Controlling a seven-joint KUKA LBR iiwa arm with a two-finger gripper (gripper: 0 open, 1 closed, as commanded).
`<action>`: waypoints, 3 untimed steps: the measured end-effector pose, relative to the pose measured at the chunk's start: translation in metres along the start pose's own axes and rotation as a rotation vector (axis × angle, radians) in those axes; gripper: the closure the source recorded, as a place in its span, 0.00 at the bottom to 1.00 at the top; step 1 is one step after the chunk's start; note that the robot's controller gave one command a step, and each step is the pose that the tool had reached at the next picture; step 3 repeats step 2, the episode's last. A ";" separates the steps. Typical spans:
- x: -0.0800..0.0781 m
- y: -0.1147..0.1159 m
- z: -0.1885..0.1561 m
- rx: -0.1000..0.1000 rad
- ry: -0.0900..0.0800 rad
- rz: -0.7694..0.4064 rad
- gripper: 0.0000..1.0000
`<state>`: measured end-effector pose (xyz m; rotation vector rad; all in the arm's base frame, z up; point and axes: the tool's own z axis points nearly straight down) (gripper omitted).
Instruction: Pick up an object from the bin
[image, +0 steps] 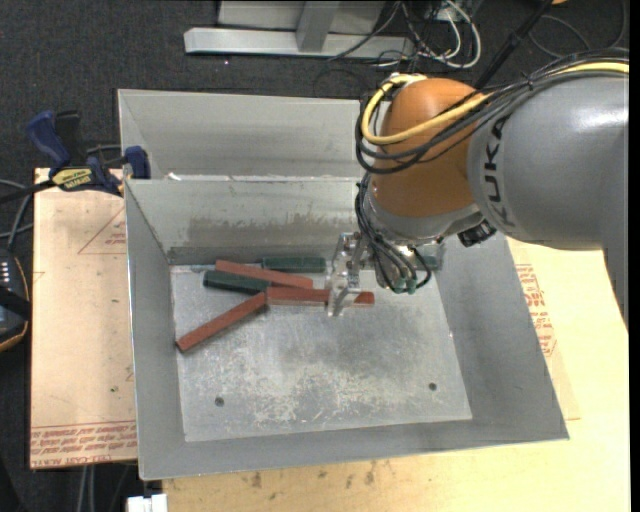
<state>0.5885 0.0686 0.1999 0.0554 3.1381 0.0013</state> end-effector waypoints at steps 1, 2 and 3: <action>0.000 0.000 0.000 0.000 0.000 0.000 1.00; 0.018 -0.016 -0.089 0.000 -0.002 -0.346 1.00; 0.018 -0.016 -0.089 0.000 -0.002 -0.346 1.00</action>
Offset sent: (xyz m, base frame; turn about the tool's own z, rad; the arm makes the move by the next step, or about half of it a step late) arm -0.0197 -0.0158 0.0891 -0.3479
